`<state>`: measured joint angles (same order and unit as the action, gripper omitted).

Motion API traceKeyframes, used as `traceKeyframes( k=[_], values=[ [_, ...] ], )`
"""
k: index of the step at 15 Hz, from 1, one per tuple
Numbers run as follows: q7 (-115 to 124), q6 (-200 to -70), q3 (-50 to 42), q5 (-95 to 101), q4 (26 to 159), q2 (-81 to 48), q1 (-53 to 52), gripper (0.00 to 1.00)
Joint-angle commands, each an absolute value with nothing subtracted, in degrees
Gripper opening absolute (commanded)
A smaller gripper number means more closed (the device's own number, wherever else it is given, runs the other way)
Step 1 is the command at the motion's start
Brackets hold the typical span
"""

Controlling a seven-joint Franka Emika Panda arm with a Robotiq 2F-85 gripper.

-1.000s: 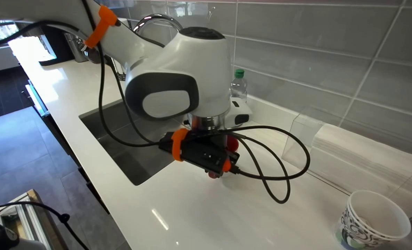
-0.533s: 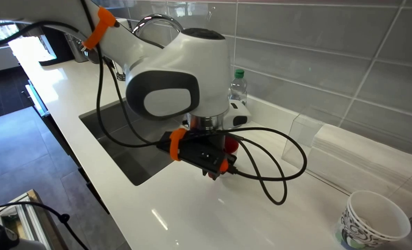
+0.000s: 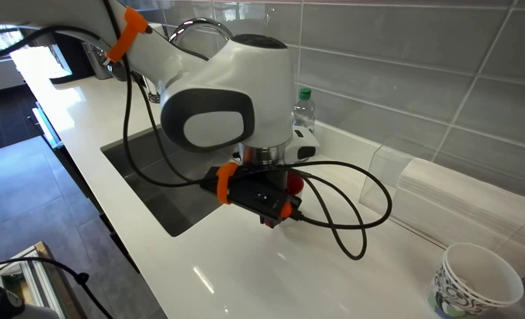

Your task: Put the cup in the sink

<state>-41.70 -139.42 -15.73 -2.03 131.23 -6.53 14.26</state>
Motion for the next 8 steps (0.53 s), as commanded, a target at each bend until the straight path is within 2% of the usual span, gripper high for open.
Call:
traceKeyframes(
  k=[1, 8],
  values=[
    [-42.3, -138.9, -14.7, -2.5, 131.0, -5.8, 15.5, 0.03],
    [-42.7, -142.2, -14.6, -3.3, 132.5, -4.1, 15.6, 0.05]
  ],
)
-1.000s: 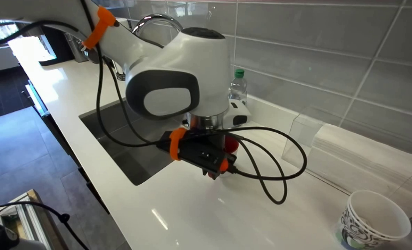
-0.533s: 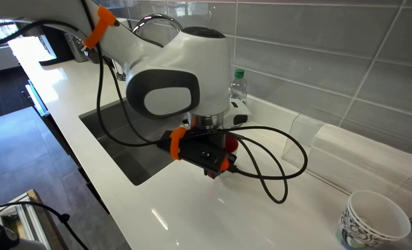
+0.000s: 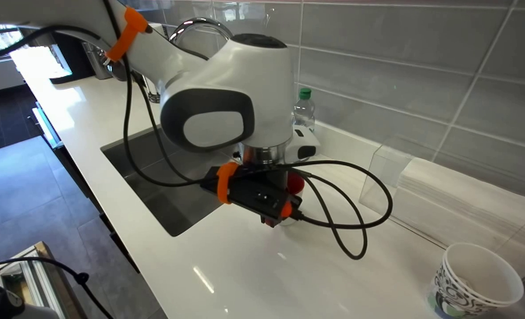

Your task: Put the cup in the sink

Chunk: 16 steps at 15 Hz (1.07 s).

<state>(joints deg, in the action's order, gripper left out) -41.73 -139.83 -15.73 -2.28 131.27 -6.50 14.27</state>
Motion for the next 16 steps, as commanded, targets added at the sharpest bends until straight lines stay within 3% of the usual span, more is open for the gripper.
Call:
traceKeyframes(
  k=[1, 9, 16],
  values=[
    [-43.2, -143.1, -14.5, -4.0, 132.6, -4.0, 15.7, 0.05],
    [-47.3, -147.9, -13.9, -7.7, 135.2, -1.5, 15.6, 0.05],
    [-57.0, -143.9, -12.5, -3.0, 145.2, 12.3, 11.9, 0.05]
  ],
)
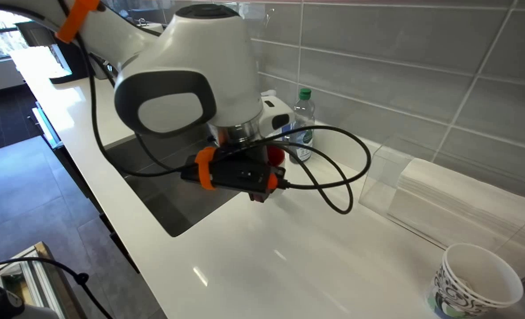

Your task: Put the cup in the sink

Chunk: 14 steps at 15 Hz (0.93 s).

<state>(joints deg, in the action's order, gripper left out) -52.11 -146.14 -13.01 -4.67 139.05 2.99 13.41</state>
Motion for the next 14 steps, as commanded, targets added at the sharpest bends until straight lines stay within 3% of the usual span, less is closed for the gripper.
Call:
traceKeyframes(
  k=[1, 7, 8, 9, 14],
  values=[
    [-58.3, -142.1, -12.2, -2.7, 146.5, 14.7, 10.9, 0.05],
    [-65.8, -132.2, -10.5, -2.3, 150.0, 22.6, 3.9, 0.05],
    [-63.2, -133.6, -11.6, -3.3, 148.2, 18.8, 4.7, 0.05],
    [-63.0, -133.3, -11.4, -3.4, 148.7, 19.4, 3.9, 0.19],
    [-62.9, -133.3, -12.0, -3.5, 148.7, 18.4, 4.1, 0.19]
  ],
)
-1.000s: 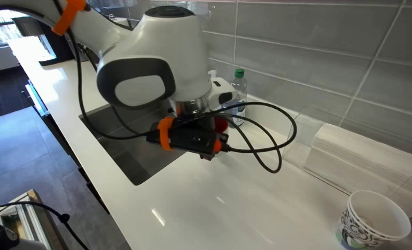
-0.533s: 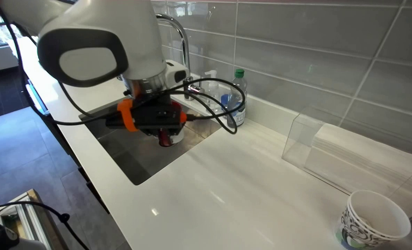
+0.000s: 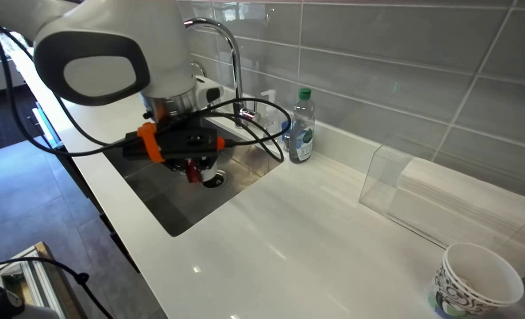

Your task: Put the cup in the sink

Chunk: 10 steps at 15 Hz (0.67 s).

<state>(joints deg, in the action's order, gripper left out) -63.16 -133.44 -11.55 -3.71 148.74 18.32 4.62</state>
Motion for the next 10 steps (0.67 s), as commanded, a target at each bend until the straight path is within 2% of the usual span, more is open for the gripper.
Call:
traceKeyframes(
  k=[1, 3, 4, 10],
  values=[
    [-62.9, -133.3, -12.0, -3.5, 148.7, 18.4, 4.2, 0.19],
    [-62.9, -133.3, -12.0, -3.5, 148.7, 18.4, 4.1, 0.19],
    [-62.9, -133.3, -12.0, -3.5, 148.7, 18.4, 4.2, 0.05],
    [-65.8, -132.1, -4.3, -3.5, 138.6, 5.7, -4.6, 0.05]
  ],
)
